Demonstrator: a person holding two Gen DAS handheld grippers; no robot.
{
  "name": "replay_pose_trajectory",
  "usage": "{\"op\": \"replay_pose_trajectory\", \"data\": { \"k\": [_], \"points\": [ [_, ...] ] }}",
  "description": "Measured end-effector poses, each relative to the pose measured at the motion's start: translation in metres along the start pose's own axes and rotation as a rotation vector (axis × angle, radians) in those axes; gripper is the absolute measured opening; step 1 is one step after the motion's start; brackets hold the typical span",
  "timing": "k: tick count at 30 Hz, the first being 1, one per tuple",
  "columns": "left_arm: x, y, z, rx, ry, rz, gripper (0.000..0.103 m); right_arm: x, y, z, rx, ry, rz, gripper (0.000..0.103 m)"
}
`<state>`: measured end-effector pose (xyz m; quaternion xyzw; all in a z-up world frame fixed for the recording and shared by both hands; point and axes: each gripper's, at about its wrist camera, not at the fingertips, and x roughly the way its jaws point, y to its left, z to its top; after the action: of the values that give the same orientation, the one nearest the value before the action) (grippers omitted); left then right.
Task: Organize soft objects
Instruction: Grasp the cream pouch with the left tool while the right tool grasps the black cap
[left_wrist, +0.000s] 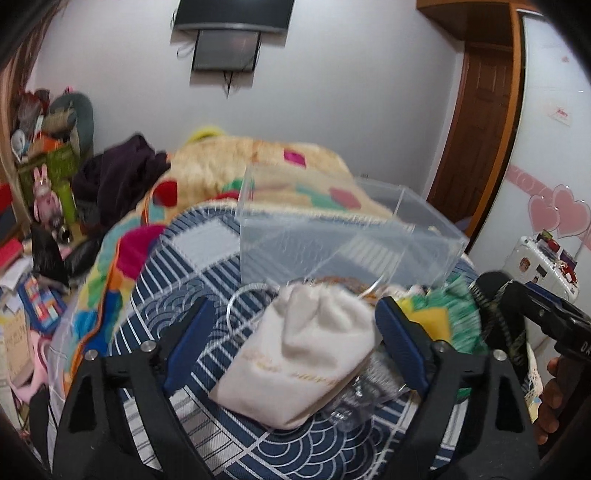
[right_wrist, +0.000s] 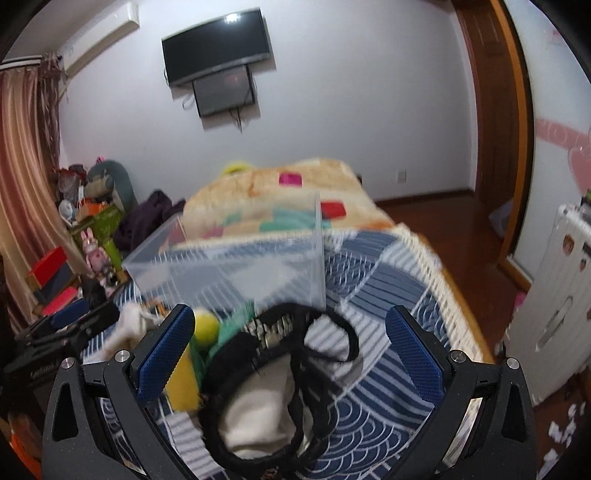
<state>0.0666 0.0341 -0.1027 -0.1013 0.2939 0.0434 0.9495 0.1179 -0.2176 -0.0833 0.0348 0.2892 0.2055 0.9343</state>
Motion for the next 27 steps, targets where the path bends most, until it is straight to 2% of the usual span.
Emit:
{"op": "replay_pose_trajectory", "data": {
  "k": [3,7,10,12,15,17,19,21,23,27],
  "points": [
    [0.008,-0.003,-0.006,0.009,0.035,-0.040,0.086,0.005,-0.001,-0.007,-0.002,0.042,0.006,0.103],
    [0.016,-0.006,-0.011,0.024,0.066,-0.060,0.080,0.006,-0.001,-0.007,-0.028,0.035,-0.014,0.101],
    [0.021,-0.004,-0.013,0.010,0.097,-0.103,0.070,0.007,-0.001,-0.006,-0.032,0.045,-0.015,0.084],
    [0.022,-0.002,-0.013,-0.001,0.104,-0.123,0.067,0.009,-0.004,-0.004,-0.016,0.049,0.000,0.062],
    [0.022,-0.002,-0.013,0.011,0.108,-0.133,0.056,0.012,-0.010,-0.003,0.016,0.069,0.022,0.042],
    [0.018,-0.006,-0.012,0.030,0.107,-0.142,0.042,0.012,-0.012,-0.004,0.022,0.071,0.020,0.038],
    [0.012,-0.011,-0.010,0.061,0.089,-0.139,0.034,0.011,-0.010,-0.005,0.017,0.069,0.016,0.027],
    [0.006,-0.015,-0.009,0.074,0.078,-0.145,0.031,0.009,-0.009,-0.004,0.006,0.058,0.007,0.020],
    [0.002,-0.016,-0.007,0.074,0.070,-0.158,0.026,0.004,-0.008,-0.002,-0.001,0.038,-0.001,0.018],
    [-0.010,-0.015,0.001,0.059,0.051,-0.184,0.025,-0.004,-0.006,0.005,-0.018,-0.001,0.008,0.016]
  ]
}}
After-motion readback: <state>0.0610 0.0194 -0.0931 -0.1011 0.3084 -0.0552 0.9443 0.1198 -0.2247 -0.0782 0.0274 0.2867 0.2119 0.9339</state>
